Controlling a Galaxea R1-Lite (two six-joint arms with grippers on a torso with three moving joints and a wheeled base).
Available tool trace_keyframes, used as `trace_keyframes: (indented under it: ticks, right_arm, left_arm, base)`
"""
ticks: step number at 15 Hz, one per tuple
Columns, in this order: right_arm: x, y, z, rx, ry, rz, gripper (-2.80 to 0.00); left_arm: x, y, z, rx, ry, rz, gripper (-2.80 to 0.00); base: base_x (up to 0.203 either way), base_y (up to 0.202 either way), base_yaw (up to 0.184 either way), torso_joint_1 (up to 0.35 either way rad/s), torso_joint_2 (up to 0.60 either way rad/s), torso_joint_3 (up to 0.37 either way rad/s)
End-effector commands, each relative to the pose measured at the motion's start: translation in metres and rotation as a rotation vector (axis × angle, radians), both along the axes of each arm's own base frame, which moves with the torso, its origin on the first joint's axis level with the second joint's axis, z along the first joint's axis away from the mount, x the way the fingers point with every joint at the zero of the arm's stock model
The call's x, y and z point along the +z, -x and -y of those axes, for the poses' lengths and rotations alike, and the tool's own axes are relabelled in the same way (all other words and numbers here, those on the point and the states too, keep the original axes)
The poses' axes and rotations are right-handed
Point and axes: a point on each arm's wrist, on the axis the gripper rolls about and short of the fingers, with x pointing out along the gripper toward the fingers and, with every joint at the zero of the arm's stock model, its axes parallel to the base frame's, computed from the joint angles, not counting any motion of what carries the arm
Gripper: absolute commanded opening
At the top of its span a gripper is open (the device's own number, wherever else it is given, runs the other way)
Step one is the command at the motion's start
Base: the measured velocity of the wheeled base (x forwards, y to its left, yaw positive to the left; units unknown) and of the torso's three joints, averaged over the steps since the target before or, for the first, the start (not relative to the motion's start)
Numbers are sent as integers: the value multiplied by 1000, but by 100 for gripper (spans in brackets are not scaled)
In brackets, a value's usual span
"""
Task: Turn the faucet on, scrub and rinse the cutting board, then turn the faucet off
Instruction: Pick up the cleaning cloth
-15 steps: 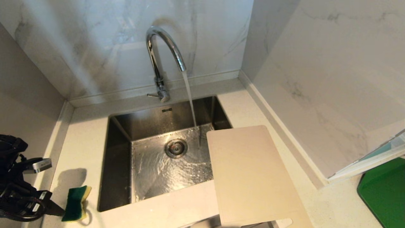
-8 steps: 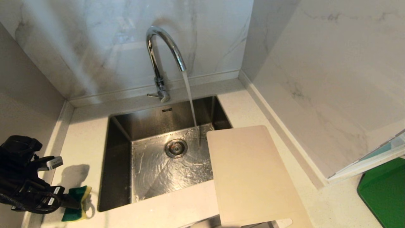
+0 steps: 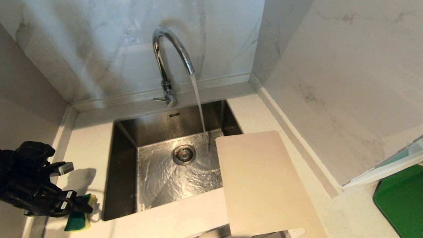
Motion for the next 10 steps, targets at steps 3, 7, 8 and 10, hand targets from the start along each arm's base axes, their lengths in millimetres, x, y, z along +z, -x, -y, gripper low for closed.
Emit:
trace_keyframes:
  ticks: [3,7,8,10]
  right_arm:
    - [0,0,0,0,1,-2,-280]
    - [0,0,0,0,1,-2,-280]
    - [0,0,0,0,1,-2,-280]
    - [0,0,0,0,1,-2,-280]
  left_arm:
    - [-5,-11,4,-12,1,5,0]
    - [-7,-13,3,-8,0,7,0]
    - [-8,-13,3,-8,-1,6,0]
    - [-8,-13,3,-7,-3,7,0]
  base:
    - [0,0,0,0,0,0]
    - [0,0,0,0,0,0]
    - [0,0,0,0,0,0]
    - [0,0,0,0,0,0]
